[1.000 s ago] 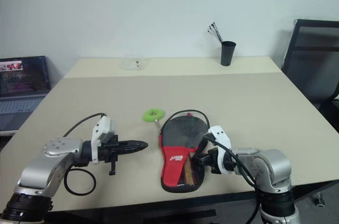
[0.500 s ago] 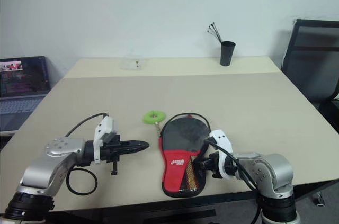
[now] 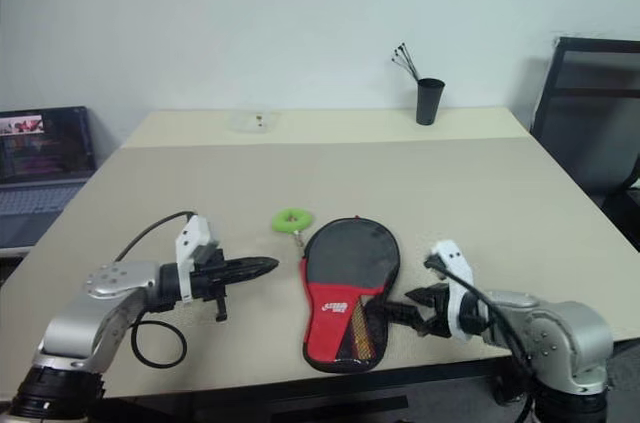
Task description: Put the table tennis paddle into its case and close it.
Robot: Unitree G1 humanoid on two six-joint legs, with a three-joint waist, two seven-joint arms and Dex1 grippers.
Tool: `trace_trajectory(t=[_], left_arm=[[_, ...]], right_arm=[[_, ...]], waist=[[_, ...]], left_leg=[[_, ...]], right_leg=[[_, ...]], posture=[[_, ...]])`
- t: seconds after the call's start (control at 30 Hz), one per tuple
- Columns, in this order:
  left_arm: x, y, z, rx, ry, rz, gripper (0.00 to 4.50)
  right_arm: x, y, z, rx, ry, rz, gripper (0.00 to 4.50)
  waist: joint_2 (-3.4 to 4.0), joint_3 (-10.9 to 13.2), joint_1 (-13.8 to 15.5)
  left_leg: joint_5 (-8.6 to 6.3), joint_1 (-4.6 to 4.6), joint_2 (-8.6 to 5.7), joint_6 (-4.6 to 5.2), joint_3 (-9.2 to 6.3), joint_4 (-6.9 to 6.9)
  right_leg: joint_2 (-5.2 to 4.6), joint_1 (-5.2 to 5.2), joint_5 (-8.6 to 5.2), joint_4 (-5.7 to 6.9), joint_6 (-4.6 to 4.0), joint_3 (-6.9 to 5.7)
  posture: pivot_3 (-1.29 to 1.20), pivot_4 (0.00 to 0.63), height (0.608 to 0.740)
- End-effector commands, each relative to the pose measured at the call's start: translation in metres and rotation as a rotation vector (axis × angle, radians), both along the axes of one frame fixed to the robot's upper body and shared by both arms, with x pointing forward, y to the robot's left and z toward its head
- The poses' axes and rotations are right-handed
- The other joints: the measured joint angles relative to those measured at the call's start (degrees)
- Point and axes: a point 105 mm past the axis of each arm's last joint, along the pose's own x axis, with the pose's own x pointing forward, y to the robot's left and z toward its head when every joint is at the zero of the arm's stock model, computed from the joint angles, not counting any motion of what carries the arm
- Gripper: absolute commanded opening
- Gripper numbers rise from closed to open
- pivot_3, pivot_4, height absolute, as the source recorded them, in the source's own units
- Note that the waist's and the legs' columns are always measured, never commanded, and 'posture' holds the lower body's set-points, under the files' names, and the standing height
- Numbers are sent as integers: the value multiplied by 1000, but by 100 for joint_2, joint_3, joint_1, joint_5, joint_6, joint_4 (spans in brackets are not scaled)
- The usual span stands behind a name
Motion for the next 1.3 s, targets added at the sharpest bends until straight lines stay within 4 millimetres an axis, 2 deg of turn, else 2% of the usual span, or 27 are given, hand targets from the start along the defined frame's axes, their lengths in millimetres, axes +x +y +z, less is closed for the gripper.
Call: trace_trajectory(t=[0.03, 0.13, 0.23, 0.4, 0.6, 0.8, 0.97, 1.3], left_arm=[[10, 5, 17, -15, -85, 42, 0], [18, 10, 18, -22, -88, 91, 0], [27, 16, 21, -27, -95, 149, 576], [49, 31, 23, -6, -146, 274, 2286], [77, 35, 17, 6, -141, 384, 4472], [103, 32, 0, -14, -32, 465, 4472], [121, 18, -13, -15, 53, 462, 4472], [132, -7, -24, 47, 113, 380, 4472]], right_arm=[[3, 21, 36, 46, -185, 132, 4449], [15, 42, 46, 40, -277, 179, 4449], [28, 63, 42, 22, -319, 205, 4500], [43, 80, 30, -6, -360, 209, 4500], [46, 88, 21, -11, -362, 208, 4500], [45, 93, 18, -9, -360, 213, 4500], [44, 97, 17, -4, -360, 214, 4500], [43, 101, 17, -2, -360, 206, 4500]], waist=[[0, 0, 1], [0, 0, -6], [0, 0, 7], [0, 0, 13], [-2, 0, 35], [-3, -1, 34], [-4, -1, 34], [-4, 0, 26]], left_leg=[[0, 1, 0, 0, -1, 0], [0, -1, 1, 0, -3, -1], [0, -6, 0, 0, -3, -2], [0, -9, -5, 0, 1, 5], [0, -11, -7, 0, 0, 7], [0, -10, -5, 0, 0, 10], [0, -13, -8, 0, 0, 14], [0, -14, -9, 0, 0, 14]], right_leg=[[2, 0, 0, 1, 0, -1], [5, 0, 0, 0, 0, -4], [6, 0, 0, -5, 0, -4], [4, 0, 1, -4, 1, -3], [4, 1, 1, -2, 1, -5], [5, 0, 1, 1, 1, -7], [14, 2, 1, 1, 1, -10], [18, 1, 2, 2, 2, -10]], posture=[[0, 150, 740], [0, 150, 740], [0, 150, 740], [0, 150, 740], [0, 150, 740], [0, 150, 740], [0, 150, 740], [0, 150, 740]])
